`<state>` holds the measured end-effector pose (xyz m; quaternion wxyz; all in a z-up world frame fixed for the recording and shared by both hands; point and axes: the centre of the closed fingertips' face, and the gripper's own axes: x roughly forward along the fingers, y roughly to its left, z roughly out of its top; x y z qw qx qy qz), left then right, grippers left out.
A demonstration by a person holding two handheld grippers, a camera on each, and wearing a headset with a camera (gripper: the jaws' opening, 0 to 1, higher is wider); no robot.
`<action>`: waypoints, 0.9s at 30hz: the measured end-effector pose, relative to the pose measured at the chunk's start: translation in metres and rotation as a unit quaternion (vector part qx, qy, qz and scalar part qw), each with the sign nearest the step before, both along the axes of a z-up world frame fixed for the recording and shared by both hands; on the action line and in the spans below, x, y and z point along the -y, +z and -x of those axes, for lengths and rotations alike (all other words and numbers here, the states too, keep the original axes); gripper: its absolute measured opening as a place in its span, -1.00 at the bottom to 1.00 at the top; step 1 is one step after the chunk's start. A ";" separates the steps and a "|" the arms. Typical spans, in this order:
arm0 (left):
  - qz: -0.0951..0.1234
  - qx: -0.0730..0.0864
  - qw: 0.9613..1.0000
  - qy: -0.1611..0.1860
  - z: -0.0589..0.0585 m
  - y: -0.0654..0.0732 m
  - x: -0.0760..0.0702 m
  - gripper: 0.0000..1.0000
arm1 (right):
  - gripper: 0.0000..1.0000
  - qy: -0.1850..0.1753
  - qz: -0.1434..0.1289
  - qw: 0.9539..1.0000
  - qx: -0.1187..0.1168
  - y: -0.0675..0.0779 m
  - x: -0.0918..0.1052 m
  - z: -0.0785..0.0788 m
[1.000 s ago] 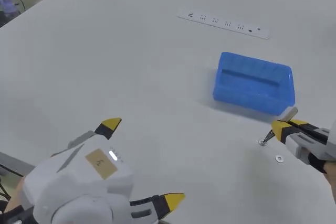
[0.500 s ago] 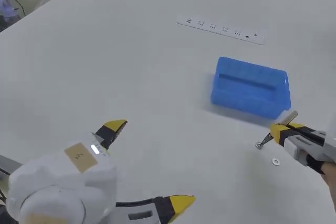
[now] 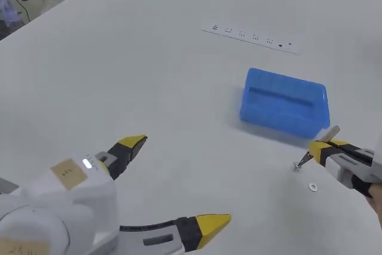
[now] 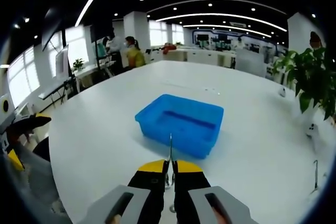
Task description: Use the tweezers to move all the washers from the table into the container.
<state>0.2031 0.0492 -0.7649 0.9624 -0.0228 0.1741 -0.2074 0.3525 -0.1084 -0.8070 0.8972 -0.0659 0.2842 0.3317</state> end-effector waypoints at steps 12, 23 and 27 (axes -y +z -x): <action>0.014 -0.002 1.000 -0.002 0.000 0.002 0.000 0.98 | -0.97 0.048 -0.006 0.998 0.027 0.037 -0.016 0.000; 0.016 -0.004 1.000 -0.002 0.000 0.002 0.000 0.98 | -0.97 0.056 -0.020 0.995 0.076 0.073 -0.027 -0.031; 0.015 -0.006 1.000 -0.002 0.001 0.001 0.000 0.98 | -0.97 0.054 -0.023 0.995 0.085 0.077 -0.032 -0.038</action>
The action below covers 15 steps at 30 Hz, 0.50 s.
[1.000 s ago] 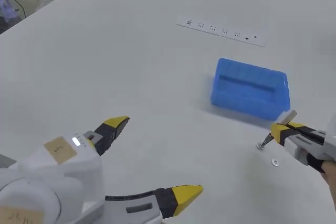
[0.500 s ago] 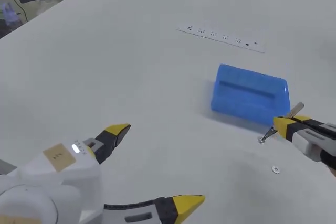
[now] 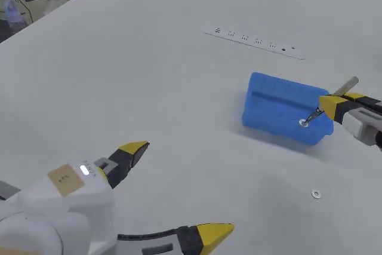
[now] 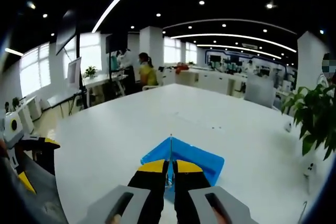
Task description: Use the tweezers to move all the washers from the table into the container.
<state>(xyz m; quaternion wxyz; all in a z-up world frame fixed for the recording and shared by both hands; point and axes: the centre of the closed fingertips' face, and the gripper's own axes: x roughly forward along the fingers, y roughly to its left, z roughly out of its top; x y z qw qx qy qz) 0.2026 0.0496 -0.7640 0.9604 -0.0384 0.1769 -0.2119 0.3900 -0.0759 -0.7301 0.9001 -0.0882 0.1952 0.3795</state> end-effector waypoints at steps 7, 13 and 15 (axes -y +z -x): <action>-0.003 -0.005 1.000 -0.002 0.001 -0.003 0.000 0.98 | -0.97 -0.006 -0.014 1.000 0.011 0.002 -0.012 -0.017; -0.005 -0.005 1.000 -0.002 0.001 -0.002 0.000 0.98 | -0.97 -0.013 -0.012 1.000 0.009 -0.010 -0.020 -0.033; -0.005 -0.004 1.000 -0.001 0.001 -0.002 0.000 0.98 | -0.97 -0.015 -0.008 1.000 0.006 -0.017 -0.021 -0.038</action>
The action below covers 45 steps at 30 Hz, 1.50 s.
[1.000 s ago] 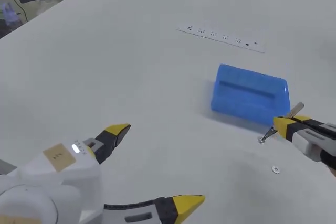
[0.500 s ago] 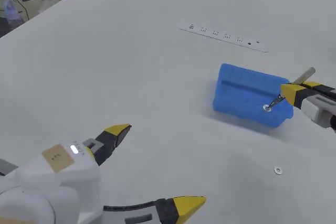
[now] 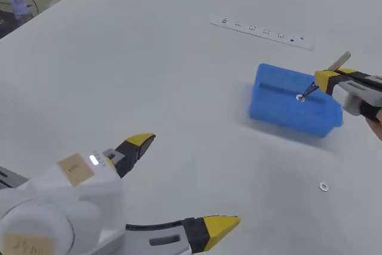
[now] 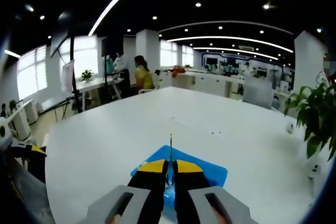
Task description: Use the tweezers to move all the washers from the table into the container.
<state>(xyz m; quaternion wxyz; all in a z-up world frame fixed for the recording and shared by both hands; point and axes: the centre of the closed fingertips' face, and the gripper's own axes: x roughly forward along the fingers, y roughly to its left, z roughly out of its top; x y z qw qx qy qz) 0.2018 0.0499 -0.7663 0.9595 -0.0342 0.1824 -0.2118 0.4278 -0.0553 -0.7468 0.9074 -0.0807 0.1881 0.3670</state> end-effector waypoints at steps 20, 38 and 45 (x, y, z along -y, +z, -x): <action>-0.014 -0.006 1.000 -0.001 0.001 -0.004 0.000 0.98 | -0.97 -0.017 0.048 0.998 -0.039 -0.055 0.012 -0.011; -0.023 -0.012 1.000 -0.005 0.002 -0.008 0.000 0.98 | -0.95 -0.019 0.061 0.997 -0.043 -0.060 0.021 -0.004; -0.028 -0.014 1.000 -0.005 0.002 -0.010 -0.001 0.98 | -0.95 -0.016 0.055 0.998 -0.014 -0.034 0.028 -0.001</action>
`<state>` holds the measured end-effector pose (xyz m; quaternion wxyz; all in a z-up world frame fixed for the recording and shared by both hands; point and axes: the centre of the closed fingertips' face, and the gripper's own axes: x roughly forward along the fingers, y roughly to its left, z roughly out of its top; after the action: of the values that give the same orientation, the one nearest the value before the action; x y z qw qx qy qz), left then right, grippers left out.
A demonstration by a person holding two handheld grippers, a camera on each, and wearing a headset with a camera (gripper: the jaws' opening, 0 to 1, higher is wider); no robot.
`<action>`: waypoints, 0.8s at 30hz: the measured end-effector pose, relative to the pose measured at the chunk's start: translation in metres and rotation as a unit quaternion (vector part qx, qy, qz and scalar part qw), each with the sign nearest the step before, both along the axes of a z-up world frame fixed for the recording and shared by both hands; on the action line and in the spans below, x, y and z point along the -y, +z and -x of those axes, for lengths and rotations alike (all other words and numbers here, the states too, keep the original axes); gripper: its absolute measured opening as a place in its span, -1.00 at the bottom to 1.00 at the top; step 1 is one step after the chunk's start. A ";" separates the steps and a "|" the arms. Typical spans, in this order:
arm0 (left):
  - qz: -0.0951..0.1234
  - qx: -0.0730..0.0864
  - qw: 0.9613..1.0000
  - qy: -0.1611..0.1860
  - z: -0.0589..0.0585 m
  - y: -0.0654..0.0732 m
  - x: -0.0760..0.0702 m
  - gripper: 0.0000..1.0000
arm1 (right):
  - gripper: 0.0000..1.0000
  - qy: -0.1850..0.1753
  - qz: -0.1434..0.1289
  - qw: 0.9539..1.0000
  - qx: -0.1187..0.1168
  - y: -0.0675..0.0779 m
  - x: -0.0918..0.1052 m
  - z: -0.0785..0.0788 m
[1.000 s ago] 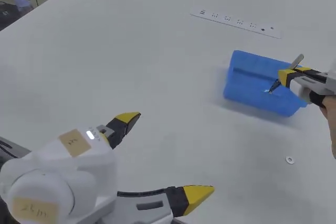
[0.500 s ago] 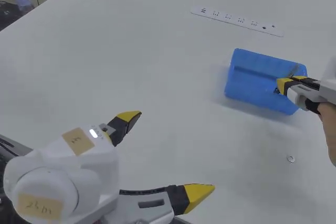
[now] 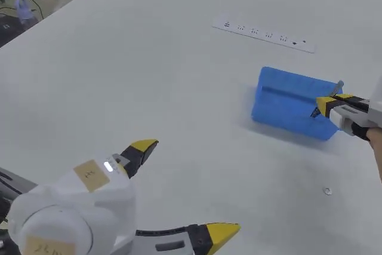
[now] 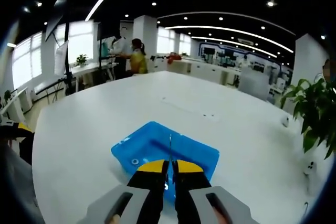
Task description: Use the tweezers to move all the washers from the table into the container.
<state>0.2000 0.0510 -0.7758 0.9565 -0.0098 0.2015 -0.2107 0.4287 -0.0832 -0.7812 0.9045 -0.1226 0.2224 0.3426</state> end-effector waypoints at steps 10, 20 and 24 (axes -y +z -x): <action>-0.009 -0.003 1.000 0.000 0.000 -0.002 -0.001 0.95 | -0.95 -0.021 -0.042 0.999 0.009 0.029 0.018 0.021; -0.014 -0.004 1.000 0.004 0.000 -0.004 -0.004 0.93 | -0.95 -0.024 -0.033 0.999 -0.019 0.014 0.033 0.055; -0.017 -0.005 1.000 0.003 0.000 -0.005 -0.004 0.91 | -0.95 -0.029 -0.034 0.998 -0.042 0.000 0.038 0.069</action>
<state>0.2002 0.0550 -0.7812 0.9561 0.0045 0.2101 -0.2044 0.3597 -0.1215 -0.7810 0.9075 -0.0707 0.2522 0.3283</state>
